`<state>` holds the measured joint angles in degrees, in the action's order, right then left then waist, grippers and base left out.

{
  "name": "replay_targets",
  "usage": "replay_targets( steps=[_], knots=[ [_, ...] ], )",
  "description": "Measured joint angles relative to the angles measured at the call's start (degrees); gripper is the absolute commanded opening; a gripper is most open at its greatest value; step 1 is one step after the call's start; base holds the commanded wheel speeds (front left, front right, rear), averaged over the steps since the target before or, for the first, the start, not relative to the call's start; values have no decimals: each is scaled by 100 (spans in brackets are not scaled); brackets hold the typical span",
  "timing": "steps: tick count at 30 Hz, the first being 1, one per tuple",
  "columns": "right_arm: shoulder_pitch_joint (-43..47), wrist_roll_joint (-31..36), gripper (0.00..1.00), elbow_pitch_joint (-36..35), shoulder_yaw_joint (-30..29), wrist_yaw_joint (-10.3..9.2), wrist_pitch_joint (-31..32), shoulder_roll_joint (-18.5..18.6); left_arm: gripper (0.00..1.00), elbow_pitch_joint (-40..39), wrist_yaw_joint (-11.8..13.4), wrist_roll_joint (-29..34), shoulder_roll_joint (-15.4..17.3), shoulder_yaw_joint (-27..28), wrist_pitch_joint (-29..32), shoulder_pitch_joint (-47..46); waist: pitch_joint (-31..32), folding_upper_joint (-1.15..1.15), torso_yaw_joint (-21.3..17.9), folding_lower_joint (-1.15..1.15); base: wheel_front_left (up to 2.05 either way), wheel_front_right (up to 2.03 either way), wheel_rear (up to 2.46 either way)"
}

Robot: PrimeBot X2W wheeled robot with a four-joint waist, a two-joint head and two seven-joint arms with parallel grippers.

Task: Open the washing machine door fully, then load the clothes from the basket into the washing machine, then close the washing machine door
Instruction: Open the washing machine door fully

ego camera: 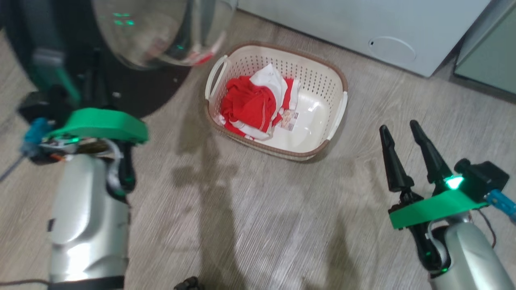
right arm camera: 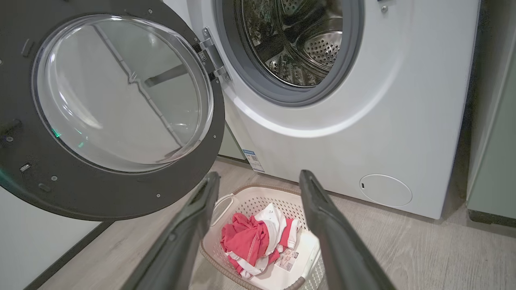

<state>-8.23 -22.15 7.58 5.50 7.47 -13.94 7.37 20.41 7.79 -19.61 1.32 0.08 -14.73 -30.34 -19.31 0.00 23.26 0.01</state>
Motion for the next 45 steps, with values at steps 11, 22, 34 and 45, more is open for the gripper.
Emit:
replay_targets(
  steps=[11,22,34,45],
  knots=[
    [-71,89,100,-326,-40,0,270,189,0,29,-536,388,-47,1662,0,-372,-510,0,-80,0,0,0,0],
    [-213,209,100,-750,-201,0,493,376,0,605,-1073,608,34,2949,-1,-1363,-1129,0,-188,0,0,0,0],
    [-210,249,100,-1009,-323,0,665,389,0,1281,-1272,921,411,3718,-1,-1972,-1457,0,-173,0,0,0,0],
    [-212,186,100,-756,-177,0,538,350,0,1250,-1429,1336,167,3685,-1,-1938,-1102,0,-213,-1,0,0,0]
  ],
)
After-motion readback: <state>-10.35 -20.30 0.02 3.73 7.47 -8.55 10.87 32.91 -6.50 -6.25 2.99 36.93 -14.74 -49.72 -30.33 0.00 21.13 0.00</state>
